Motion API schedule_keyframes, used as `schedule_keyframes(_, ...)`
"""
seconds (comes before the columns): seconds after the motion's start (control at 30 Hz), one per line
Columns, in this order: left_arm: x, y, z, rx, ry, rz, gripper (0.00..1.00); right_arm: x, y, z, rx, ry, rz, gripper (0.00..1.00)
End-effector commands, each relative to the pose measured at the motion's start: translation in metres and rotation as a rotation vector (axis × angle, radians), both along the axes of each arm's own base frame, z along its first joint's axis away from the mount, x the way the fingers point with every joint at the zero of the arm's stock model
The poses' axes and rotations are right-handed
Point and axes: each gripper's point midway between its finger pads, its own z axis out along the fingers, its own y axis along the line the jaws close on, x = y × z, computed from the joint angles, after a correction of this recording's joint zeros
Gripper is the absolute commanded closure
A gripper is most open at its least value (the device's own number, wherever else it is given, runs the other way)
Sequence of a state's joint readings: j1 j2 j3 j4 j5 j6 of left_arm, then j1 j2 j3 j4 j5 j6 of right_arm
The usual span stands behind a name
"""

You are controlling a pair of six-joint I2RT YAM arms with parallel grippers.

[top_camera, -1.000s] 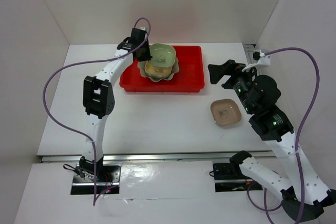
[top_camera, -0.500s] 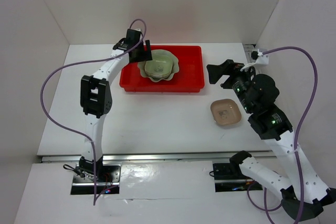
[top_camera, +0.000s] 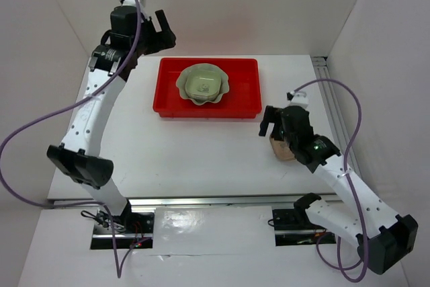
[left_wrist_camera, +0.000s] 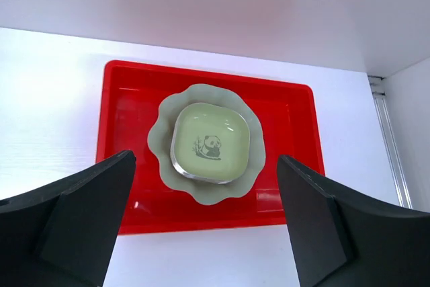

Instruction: Place the plates into the plastic bin on the countertop

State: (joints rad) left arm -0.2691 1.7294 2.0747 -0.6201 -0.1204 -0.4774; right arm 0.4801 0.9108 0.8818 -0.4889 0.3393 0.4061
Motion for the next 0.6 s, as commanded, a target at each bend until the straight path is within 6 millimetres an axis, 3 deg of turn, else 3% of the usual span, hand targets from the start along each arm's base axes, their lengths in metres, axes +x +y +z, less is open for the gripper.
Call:
schedule_keyframes(0.0,-0.031,0.009,-0.018,0.051,0.098,0.026,0.01,-0.020,-0.001,-0.031,0.053,0.062,-0.013,0.01)
schedule_keyframes(0.03,-0.044,0.013,-0.007,0.044,0.076,0.026,0.01,-0.022,-0.001,-0.044,0.051,0.082,-0.018,0.01)
schedule_keyframes(0.1,-0.059,0.017,-0.010,0.047,0.087,0.026,0.01,-0.020,0.003,-0.058,0.047,0.126,-0.017,0.01)
schedule_keyframes(0.13,-0.069,0.014,-0.023,0.046,0.125,-0.004,0.01,-0.019,0.003,-0.065,0.050,0.142,-0.024,0.01)
schedule_keyframes(0.2,-0.092,0.011,-0.014,0.037,0.104,-0.048,0.01,-0.014,0.006,-0.077,0.036,0.166,-0.026,0.01)
schedule_keyframes(0.27,-0.104,0.017,-0.026,0.068,0.119,-0.028,0.01,-0.009,0.002,-0.086,0.015,0.176,-0.062,0.01)
schedule_keyframes(0.3,-0.118,0.020,-0.017,0.064,0.091,-0.028,0.01,-0.010,-0.002,-0.099,-0.017,0.208,-0.080,0.01)
schedule_keyframes(0.37,-0.131,0.023,-0.023,0.081,0.100,-0.034,0.01,-0.004,-0.007,-0.105,-0.039,0.210,-0.120,0.01)
schedule_keyframes(0.53,-0.158,0.029,-0.015,0.085,0.055,-0.039,0.01,0.002,-0.009,-0.138,-0.087,0.281,-0.156,0.02)
schedule_keyframes(0.57,-0.166,0.029,-0.012,0.082,0.035,-0.042,0.01,0.007,-0.006,-0.134,-0.065,0.258,-0.160,0.02)
